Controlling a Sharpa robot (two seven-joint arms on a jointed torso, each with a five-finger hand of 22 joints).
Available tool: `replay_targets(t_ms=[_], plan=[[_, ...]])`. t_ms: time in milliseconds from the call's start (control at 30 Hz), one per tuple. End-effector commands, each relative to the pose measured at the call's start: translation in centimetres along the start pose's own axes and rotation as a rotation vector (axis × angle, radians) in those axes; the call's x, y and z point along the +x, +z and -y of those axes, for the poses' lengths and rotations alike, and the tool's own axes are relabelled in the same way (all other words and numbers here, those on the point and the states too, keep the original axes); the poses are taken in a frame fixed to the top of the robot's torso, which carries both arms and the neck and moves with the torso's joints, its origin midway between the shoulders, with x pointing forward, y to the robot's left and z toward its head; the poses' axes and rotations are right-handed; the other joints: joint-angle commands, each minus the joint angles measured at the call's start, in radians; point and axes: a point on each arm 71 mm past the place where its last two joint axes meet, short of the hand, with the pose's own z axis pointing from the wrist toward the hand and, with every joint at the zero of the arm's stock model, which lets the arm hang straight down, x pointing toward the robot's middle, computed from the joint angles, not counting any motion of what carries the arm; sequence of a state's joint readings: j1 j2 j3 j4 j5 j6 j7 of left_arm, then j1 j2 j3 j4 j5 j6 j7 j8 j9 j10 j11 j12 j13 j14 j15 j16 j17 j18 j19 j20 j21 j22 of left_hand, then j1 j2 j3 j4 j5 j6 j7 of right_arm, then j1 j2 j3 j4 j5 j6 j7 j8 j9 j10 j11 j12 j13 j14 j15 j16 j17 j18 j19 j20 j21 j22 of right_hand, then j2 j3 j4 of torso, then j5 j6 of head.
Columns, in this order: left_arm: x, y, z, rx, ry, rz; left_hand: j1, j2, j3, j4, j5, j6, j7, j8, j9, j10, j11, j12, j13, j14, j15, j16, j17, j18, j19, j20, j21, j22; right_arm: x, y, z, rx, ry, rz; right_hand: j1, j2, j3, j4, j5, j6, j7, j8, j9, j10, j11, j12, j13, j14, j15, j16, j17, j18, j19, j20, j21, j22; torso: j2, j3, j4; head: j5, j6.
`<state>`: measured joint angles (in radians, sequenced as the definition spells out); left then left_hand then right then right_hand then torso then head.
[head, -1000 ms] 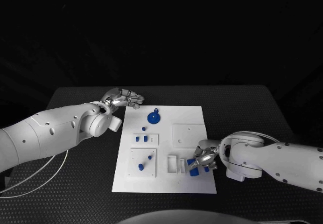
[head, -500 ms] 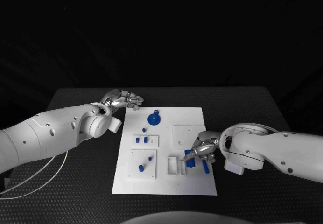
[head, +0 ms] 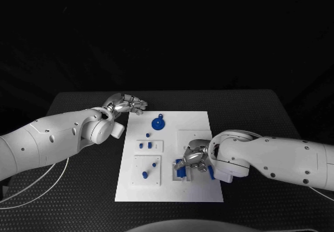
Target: Assemble the parts on the task board
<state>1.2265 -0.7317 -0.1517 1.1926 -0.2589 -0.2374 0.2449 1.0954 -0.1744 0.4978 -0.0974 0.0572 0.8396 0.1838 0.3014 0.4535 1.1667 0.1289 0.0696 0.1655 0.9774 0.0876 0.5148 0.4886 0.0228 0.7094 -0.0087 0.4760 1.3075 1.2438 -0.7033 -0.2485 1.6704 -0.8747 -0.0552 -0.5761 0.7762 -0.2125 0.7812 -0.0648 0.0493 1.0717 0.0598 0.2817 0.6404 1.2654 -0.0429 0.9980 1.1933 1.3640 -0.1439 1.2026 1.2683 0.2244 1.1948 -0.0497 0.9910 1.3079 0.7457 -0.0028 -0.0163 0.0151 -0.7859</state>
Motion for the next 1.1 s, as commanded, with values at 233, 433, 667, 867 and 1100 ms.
replay_targets(t_ms=[233, 433, 667, 867, 1100], plan=[[0.6, 0.05, 0.25, 0.01, -0.008, -0.019, -0.009, -0.004, -0.001, 0.006, -0.001, -0.005, -0.003, -0.001, -0.001, 0.001, 0.003, 0.003, -0.002, 0.001, 0.003, -0.005, 0.002, 0.01, -0.006, -0.001, -0.004, 0.022, 0.49, 0.71, 0.05, 0.019, -0.014, -0.014, -0.009, 0.002, 0.0, 0.014, 0.0, 0.017, 0.007, -0.006, 0.003, -0.001, -0.001, 0.007, 0.002, -0.009, 0.002, -0.005, -0.005, 0.037, 0.0, 0.006, 0.008, 0.001, 0.001, 0.001, 0.0006, 0.007, -0.005], [0.64, 0.05, 0.26, 0.01, -0.009, -0.021, -0.009, -0.004, -0.001, 0.007, -0.001, -0.005, -0.003, -0.001, -0.001, 0.001, 0.003, 0.003, -0.002, 0.001, 0.003, -0.006, 0.003, 0.01, -0.006, -0.001, -0.004, 0.022, 0.92, 0.89, -0.03, 0.011, -0.052, -0.014, -0.024, -0.007, -0.004, 0.02, 0.0, 0.015, 0.008, -0.008, 0.004, -0.003, 0.0, 0.006, 0.003, -0.012, 0.002, -0.008, -0.01, 0.037, -0.002, 0.007, 0.008, 0.001, 0.001, 0.0022, -0.0014, 0.006, -0.006], [0.66, 0.04, 0.23, 0.007, -0.01, -0.026, -0.017, -0.005, -0.004, 0.013, -0.003, -0.006, -0.003, 0.0, -0.002, 0.0, 0.003, 0.003, -0.003, 0.001, 0.004, -0.009, 0.006, 0.01, -0.006, 0.0, -0.003, 0.022, 1.03, 0.89, 0.13, 0.013, -0.065, -0.018, -0.022, -0.017, -0.001, 0.019, -0.001, 0.014, 0.008, -0.008, 0.006, -0.004, -0.001, 0.006, 0.003, -0.014, 0.002, -0.01, -0.013, 0.037, -0.002, 0.005, 0.009, 0.0, 0.0, 0.0023, -0.0009, 0.006, -0.008], [0.69, 0.05, 0.25, 0.008, -0.01, -0.026, -0.019, -0.006, -0.005, 0.015, -0.004, -0.006, -0.003, 0.0, -0.002, 0.0, 0.003, 0.002, -0.003, 0.001, 0.004, -0.01, 0.007, 0.01, -0.006, 0.0, -0.004, 0.022, 1.19, 0.96, 0.19, 0.016, -0.067, -0.026, -0.029, -0.012, -0.003, 0.025, -0.001, 0.014, 0.008, -0.008, 0.007, -0.004, 0.0, 0.006, 0.003, -0.014, 0.002, -0.009, -0.014, 0.037, -0.002, 0.006, 0.009, 0.0, 0.001, 0.0024, -0.0029, 0.01, -0.01], [0.63, 0.01, 0.25, 0.009, -0.01, -0.024, -0.025, -0.009, -0.007, 0.021, -0.005, -0.007, -0.002, 0.0, -0.002, 0.0, 0.004, 0.002, -0.004, 0.001, 0.004, -0.012, 0.009, 0.01, -0.007, 0.0, -0.004, 0.022, 1.19, 1.06, 0.36, 0.02, -0.084, -0.02, -0.026, -0.013, -0.002, 0.023, -0.001, 0.013, 0.008, -0.008, 0.008, -0.004, -0.001, 0.006, 0.003, -0.015, 0.002, -0.01, -0.015, 0.037, -0.002, 0.005, 0.01, 0.0, 0.001, 0.0008, -0.0011, 0.007, -0.014]])
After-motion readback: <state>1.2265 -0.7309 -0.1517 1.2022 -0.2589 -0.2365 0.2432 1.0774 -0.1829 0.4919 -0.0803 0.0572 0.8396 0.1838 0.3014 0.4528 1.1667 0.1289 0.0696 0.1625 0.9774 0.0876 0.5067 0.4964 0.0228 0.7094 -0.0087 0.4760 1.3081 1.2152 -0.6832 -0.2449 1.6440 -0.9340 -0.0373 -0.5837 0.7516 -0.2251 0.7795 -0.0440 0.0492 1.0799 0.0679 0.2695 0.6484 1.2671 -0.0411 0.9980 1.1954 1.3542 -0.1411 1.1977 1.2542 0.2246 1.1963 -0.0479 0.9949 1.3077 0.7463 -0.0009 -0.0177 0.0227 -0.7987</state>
